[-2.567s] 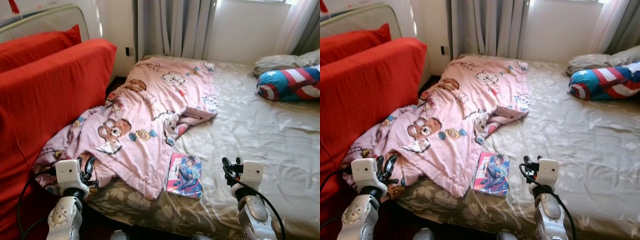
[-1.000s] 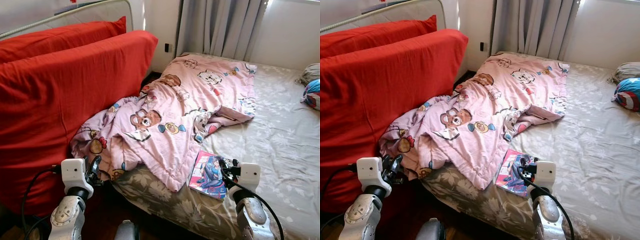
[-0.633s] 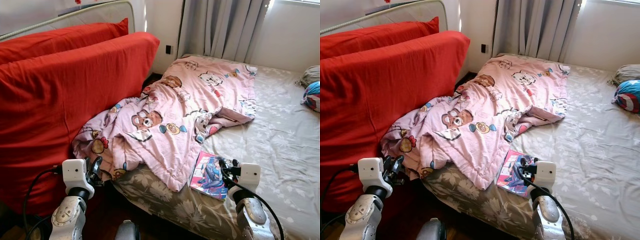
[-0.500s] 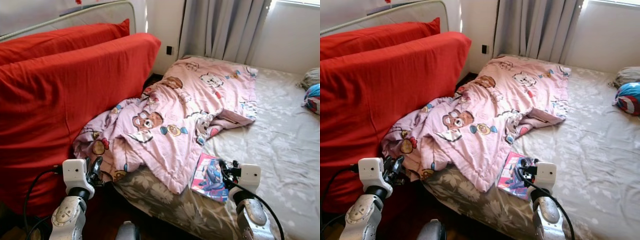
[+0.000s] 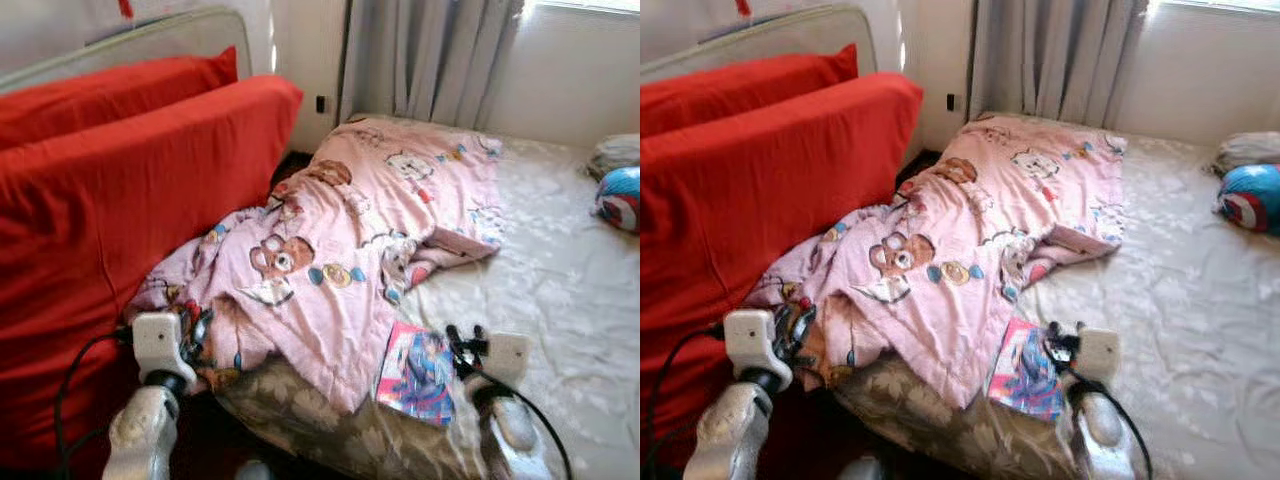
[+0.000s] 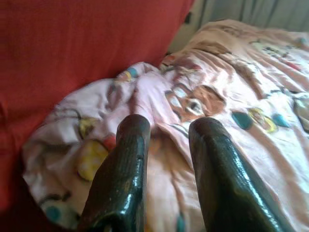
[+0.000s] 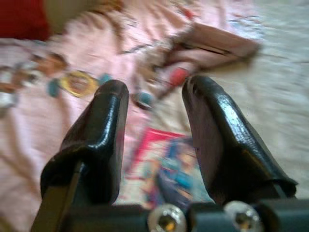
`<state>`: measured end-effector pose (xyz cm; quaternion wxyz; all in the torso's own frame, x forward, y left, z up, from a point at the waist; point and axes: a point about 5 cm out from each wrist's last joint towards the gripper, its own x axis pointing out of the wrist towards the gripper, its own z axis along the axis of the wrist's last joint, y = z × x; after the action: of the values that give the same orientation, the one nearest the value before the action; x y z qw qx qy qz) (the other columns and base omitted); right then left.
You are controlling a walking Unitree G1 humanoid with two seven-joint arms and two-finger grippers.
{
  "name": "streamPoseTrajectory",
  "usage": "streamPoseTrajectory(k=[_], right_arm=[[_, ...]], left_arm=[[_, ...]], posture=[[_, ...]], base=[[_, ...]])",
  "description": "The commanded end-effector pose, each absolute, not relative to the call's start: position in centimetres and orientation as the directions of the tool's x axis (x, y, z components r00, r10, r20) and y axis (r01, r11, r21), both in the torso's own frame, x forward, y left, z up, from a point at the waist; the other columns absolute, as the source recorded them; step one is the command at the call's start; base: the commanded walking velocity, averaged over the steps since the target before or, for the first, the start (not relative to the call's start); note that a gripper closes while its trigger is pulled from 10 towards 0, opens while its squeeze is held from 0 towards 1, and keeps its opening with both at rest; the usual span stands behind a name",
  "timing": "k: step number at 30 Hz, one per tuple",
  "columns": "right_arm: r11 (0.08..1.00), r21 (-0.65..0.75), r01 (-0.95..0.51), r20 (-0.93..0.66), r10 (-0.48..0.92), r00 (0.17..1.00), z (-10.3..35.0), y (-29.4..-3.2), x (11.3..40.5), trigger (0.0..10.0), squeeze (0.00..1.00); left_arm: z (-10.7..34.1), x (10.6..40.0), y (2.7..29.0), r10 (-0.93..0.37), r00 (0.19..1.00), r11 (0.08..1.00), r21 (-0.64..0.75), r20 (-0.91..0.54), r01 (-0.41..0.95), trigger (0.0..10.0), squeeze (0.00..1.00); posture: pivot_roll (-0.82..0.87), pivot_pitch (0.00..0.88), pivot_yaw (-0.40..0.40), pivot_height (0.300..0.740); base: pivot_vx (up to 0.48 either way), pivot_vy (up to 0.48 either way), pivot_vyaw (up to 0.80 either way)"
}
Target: Clean up the room
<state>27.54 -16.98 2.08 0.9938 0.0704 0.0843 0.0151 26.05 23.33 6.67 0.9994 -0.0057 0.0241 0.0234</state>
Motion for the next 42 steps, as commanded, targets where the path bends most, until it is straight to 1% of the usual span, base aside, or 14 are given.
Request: streamPoseTrajectory(k=[1,5,9,12,24,27,31,34,38,42], right_arm=[[0.992,0.122,0.028,-0.181,-0.006,0.983,1.9,-18.7,27.1,10.0,0.00],[0.993,0.119,0.016,-0.185,0.006,0.983,1.8,-18.6,27.0,10.0,0.00],[0.993,0.116,0.000,-0.171,0.020,0.985,2.0,-18.4,27.1,10.0,0.00],[0.991,0.132,-0.014,-0.148,0.034,0.988,2.3,-18.2,27.1,10.0,0.00],[0.990,0.138,0.001,-0.146,0.019,0.989,2.2,-18.2,26.8,10.0,0.00],[0.992,0.129,0.004,-0.170,0.019,0.985,2.0,-18.0,26.8,10.0,0.00],[0.992,0.129,0.002,-0.174,0.020,0.985,2.0,-17.9,26.8,10.0,0.00],[0.992,0.123,0.006,-0.173,0.016,0.985,1.9,-17.9,26.8,10.0,0.00],[0.992,0.125,0.013,-0.168,0.009,0.986,2.1,-18.0,27.1,10.0,0.00],[0.993,0.119,0.010,-0.162,0.009,0.987,2.5,-18.1,27.7,10.0,0.00]], left_arm=[[7.0,26.4,22.5,0.025,0.999,0.999,-0.032,-0.031,-0.026,10.0,0.00],[7.0,26.3,22.5,0.028,0.999,0.999,-0.032,-0.030,-0.028,10.0,0.00],[7.1,26.4,22.6,0.028,0.999,1.000,-0.013,-0.034,-0.028,10.0,0.00],[7.3,26.4,22.5,0.022,0.999,0.999,-0.026,-0.028,-0.023,10.0,0.00],[7.5,26.6,22.3,-0.013,0.999,1.000,-0.014,-0.029,0.013,10.0,0.00],[7.7,26.5,22.4,-0.016,0.999,1.000,-0.011,-0.027,0.016,10.0,0.00],[7.9,26.5,22.5,-0.017,1.000,1.000,-0.008,-0.023,0.017,10.0,0.00],[7.9,26.2,23.1,-0.023,0.999,0.999,0.021,-0.030,0.024,10.0,0.00],[8.3,26.5,23.7,-0.010,1.000,0.999,0.035,-0.021,0.011,10.0,0.00],[8.9,27.1,23.6,0.000,1.000,1.000,0.022,0.000,0.000,10.0,0.00]], posture=[[0.05,0.000,-0.015,0.646],[0.05,0.000,-0.015,0.646],[0.05,0.000,-0.011,0.646],[0.05,0.000,-0.008,0.646],[0.04,0.004,0.003,0.646],[0.05,0.019,0.000,0.646],[0.06,0.047,-0.006,0.631],[0.07,0.080,-0.009,0.626],[0.08,0.092,-0.012,0.626],[0.07,0.091,-0.017,0.626]], base=[[0.315,0.000,0.00],[0.315,0.000,0.00],[0.000,0.000,0.00],[0.000,0.000,0.71],[0.000,0.000,0.00],[0.000,0.000,0.00],[0.000,0.000,0.00],[0.000,0.000,0.00],[0.000,0.000,0.00],[0.000,0.000,0.00]])
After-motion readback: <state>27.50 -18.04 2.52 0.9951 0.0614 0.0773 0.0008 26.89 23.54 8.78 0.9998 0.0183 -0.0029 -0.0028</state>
